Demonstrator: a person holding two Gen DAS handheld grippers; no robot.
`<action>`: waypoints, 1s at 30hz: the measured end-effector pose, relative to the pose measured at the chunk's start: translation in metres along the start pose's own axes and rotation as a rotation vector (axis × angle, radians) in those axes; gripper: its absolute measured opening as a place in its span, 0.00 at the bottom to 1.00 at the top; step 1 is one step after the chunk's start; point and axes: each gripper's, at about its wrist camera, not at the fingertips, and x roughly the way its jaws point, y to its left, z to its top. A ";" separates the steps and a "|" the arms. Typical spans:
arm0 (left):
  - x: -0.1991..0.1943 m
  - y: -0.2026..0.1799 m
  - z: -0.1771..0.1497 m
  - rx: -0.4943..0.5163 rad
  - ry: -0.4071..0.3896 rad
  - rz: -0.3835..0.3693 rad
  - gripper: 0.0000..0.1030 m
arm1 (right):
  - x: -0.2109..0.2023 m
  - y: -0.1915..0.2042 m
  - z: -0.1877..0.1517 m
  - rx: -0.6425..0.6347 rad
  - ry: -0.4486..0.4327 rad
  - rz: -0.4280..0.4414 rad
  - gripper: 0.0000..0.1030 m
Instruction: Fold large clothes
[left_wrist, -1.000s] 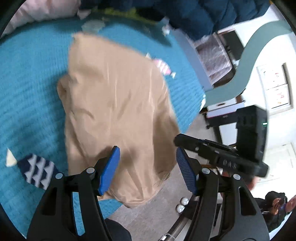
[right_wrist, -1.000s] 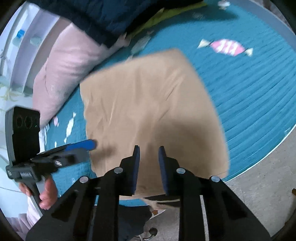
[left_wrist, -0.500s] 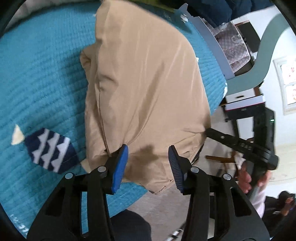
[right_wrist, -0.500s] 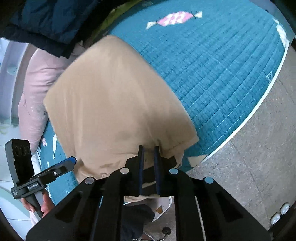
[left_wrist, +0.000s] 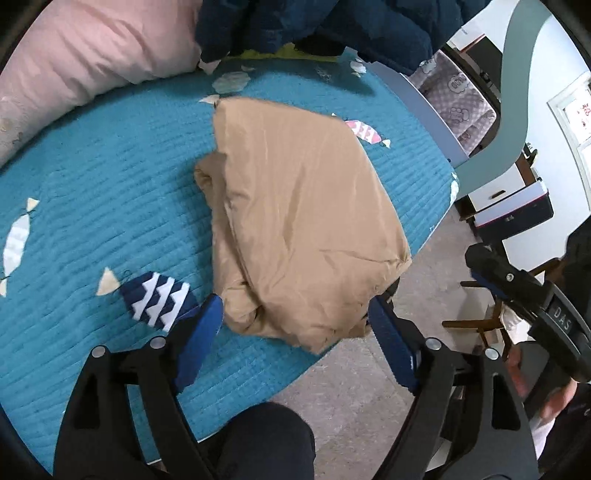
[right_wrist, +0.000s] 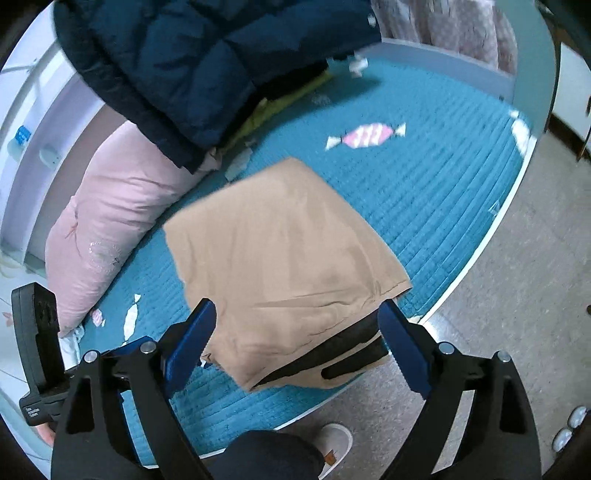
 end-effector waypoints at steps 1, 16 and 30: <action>-0.003 -0.003 -0.001 0.002 0.003 0.007 0.79 | -0.008 0.007 -0.003 -0.014 -0.034 -0.062 0.84; -0.068 0.016 -0.060 -0.003 -0.009 0.104 0.80 | -0.067 0.069 -0.076 -0.078 -0.179 -0.285 0.84; -0.178 0.053 -0.136 0.018 -0.188 0.250 0.80 | -0.118 0.159 -0.150 -0.150 -0.223 -0.281 0.84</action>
